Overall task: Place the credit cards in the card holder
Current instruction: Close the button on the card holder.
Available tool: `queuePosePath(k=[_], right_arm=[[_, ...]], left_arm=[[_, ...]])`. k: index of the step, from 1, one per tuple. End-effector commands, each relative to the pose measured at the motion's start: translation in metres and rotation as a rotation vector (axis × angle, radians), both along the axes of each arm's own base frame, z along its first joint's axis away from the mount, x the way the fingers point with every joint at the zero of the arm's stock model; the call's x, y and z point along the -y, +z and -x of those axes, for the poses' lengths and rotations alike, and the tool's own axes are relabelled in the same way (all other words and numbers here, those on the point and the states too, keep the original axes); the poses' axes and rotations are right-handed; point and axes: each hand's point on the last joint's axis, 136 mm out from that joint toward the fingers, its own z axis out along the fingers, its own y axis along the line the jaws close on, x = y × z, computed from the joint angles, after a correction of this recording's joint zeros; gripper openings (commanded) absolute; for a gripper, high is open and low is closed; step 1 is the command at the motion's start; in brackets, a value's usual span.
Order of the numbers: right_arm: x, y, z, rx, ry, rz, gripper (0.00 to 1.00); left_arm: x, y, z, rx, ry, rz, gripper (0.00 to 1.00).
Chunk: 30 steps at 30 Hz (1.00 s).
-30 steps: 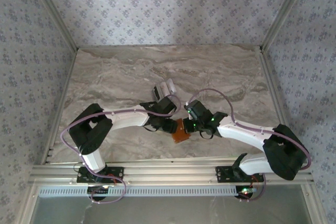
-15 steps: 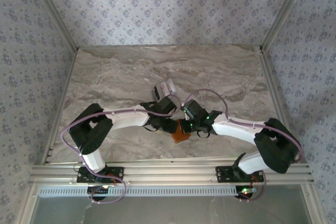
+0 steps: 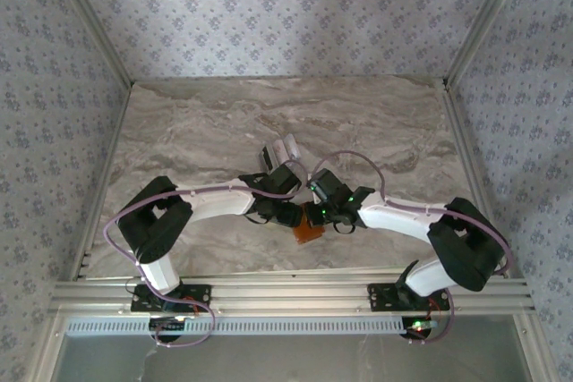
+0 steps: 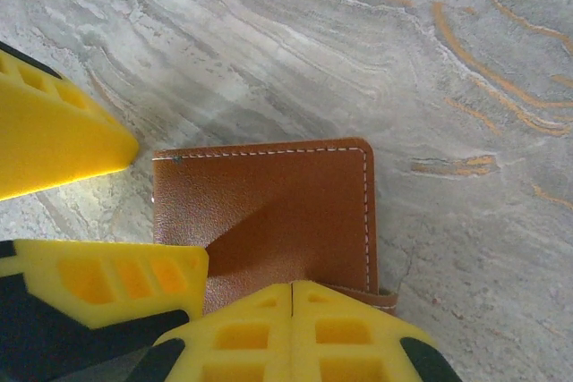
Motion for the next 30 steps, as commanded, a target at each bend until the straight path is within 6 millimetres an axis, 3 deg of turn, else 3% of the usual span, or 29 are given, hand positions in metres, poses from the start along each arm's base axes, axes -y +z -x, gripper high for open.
queuePosePath(k=[1, 30], right_arm=[[-0.015, 0.003, 0.001, -0.002, 0.036, -0.026, 0.00], [-0.021, -0.036, 0.030, -0.051, 0.041, 0.074, 0.00]], left_arm=[[-0.008, -0.032, 0.013, -0.061, -0.025, -0.069, 0.59], [-0.009, -0.033, 0.012, -0.063, -0.021, -0.071, 0.59]])
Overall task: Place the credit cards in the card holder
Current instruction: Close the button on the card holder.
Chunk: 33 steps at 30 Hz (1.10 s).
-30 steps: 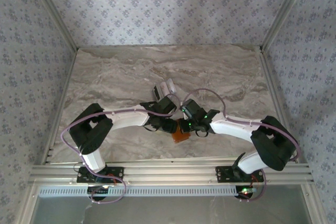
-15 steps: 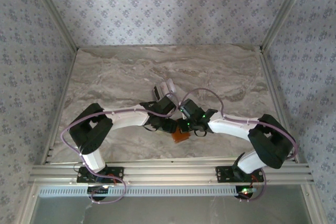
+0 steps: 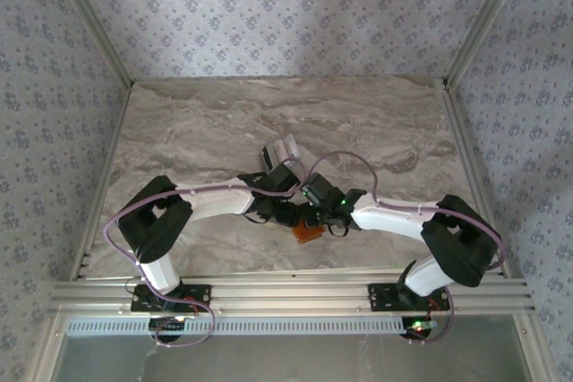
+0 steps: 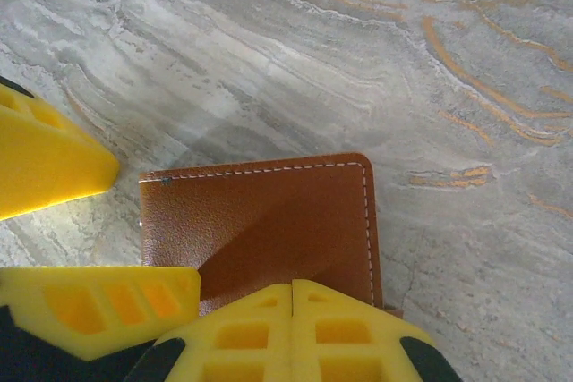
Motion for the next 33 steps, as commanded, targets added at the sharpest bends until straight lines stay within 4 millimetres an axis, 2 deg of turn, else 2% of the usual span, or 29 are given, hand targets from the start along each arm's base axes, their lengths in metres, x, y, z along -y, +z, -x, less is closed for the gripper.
queuePosePath(k=[1, 17, 33], right_arm=[[-0.015, -0.029, 0.032, -0.092, 0.083, 0.011, 0.00], [-0.026, -0.039, 0.047, -0.092, 0.067, -0.013, 0.00], [-0.030, -0.061, 0.059, -0.150, 0.027, -0.024, 0.00]], left_arm=[[-0.006, -0.032, 0.012, -0.048, -0.026, -0.067, 0.59], [-0.005, -0.035, 0.012, -0.059, -0.021, -0.068, 0.59], [-0.004, -0.036, 0.014, -0.075, 0.002, -0.048, 0.59]])
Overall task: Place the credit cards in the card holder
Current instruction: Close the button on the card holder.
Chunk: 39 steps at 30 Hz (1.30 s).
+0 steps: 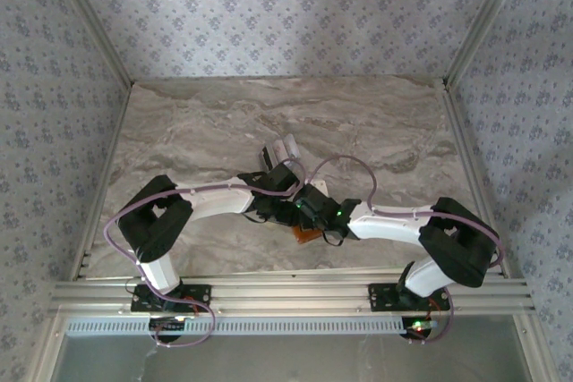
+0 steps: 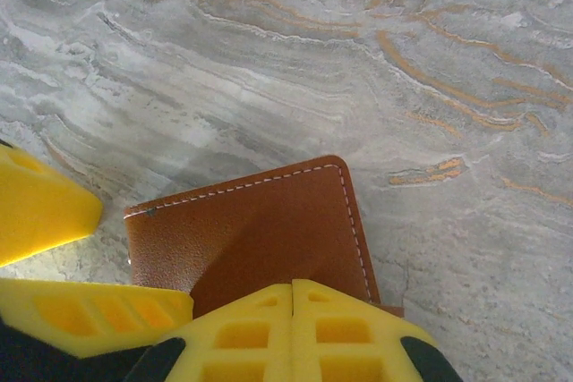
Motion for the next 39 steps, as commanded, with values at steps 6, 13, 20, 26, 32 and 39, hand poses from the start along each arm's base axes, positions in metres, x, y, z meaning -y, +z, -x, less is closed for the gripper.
queuePosePath(k=[6, 13, 20, 26, 32, 39], right_arm=[[-0.025, -0.065, 0.063, -0.262, 0.152, -0.024, 0.00], [-0.020, -0.073, 0.072, -0.288, 0.130, -0.015, 0.00], [-0.012, -0.069, 0.068, -0.269, 0.119, 0.013, 0.00], [-0.007, -0.059, 0.064, -0.253, 0.121, 0.018, 0.00], [-0.004, -0.048, 0.061, -0.230, 0.143, -0.010, 0.00], [-0.002, -0.038, 0.059, -0.216, 0.170, -0.081, 0.00]], left_arm=[[-0.002, -0.035, 0.016, -0.074, 0.008, -0.027, 0.58], [-0.001, -0.037, 0.017, -0.104, 0.031, 0.004, 0.56], [-0.019, -0.027, 0.010, -0.043, 0.085, -0.032, 0.49], [-0.024, -0.021, 0.012, -0.033, 0.126, -0.005, 0.35], [-0.031, -0.030, 0.012, -0.032, 0.160, -0.018, 0.23], [-0.033, -0.037, 0.013, -0.036, 0.172, -0.021, 0.14]])
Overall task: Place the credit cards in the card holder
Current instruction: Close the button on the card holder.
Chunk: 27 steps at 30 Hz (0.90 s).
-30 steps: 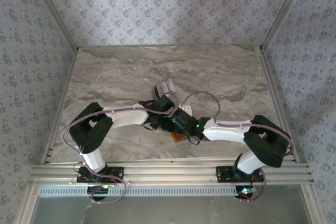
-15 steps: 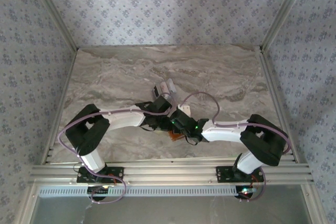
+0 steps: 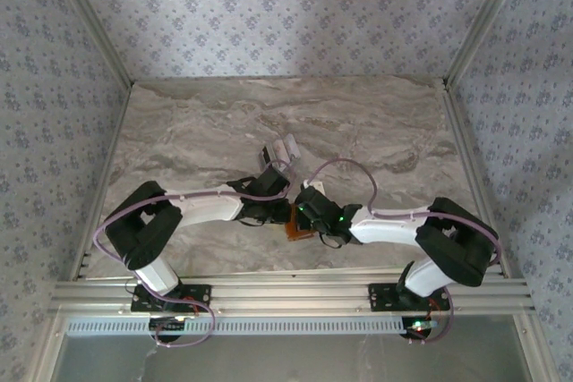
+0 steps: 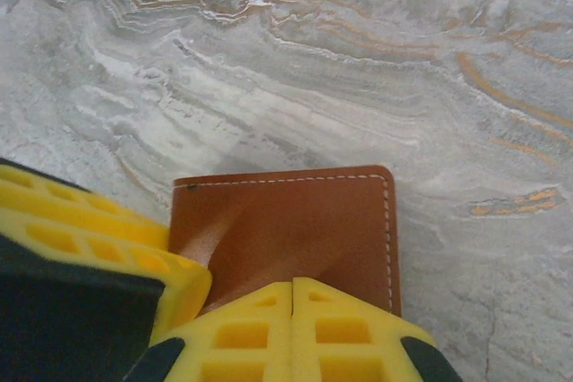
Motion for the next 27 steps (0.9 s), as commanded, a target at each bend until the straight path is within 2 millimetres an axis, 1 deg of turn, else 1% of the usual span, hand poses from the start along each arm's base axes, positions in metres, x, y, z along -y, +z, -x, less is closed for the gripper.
queuePosePath(k=[1, 4, 7, 12, 15, 20, 23, 27], right_arm=[[0.017, -0.043, 0.059, -0.245, 0.151, 0.065, 0.00], [0.019, -0.040, 0.057, -0.242, 0.149, 0.039, 0.00], [0.017, -0.036, 0.057, -0.239, 0.160, 0.007, 0.00], [0.016, -0.036, 0.057, -0.242, 0.168, -0.014, 0.00], [0.020, -0.039, 0.055, -0.243, 0.154, 0.005, 0.00], [0.026, -0.049, 0.056, -0.246, 0.131, 0.057, 0.00], [0.027, -0.054, 0.058, -0.236, 0.121, 0.072, 0.00], [0.028, -0.061, 0.066, -0.244, 0.126, 0.080, 0.00]], left_arm=[[-0.028, -0.042, 0.017, -0.061, 0.013, -0.141, 0.14], [-0.029, -0.044, 0.017, -0.061, 0.015, -0.147, 0.13], [-0.028, -0.045, 0.017, -0.063, 0.012, -0.145, 0.12], [-0.027, -0.046, 0.017, -0.069, 0.011, -0.146, 0.11], [-0.027, -0.046, 0.017, -0.071, 0.009, -0.142, 0.11], [-0.026, -0.046, 0.017, -0.072, 0.007, -0.138, 0.11], [-0.026, -0.046, 0.017, -0.074, 0.010, -0.138, 0.11], [-0.027, -0.047, 0.016, -0.076, 0.015, -0.138, 0.11]])
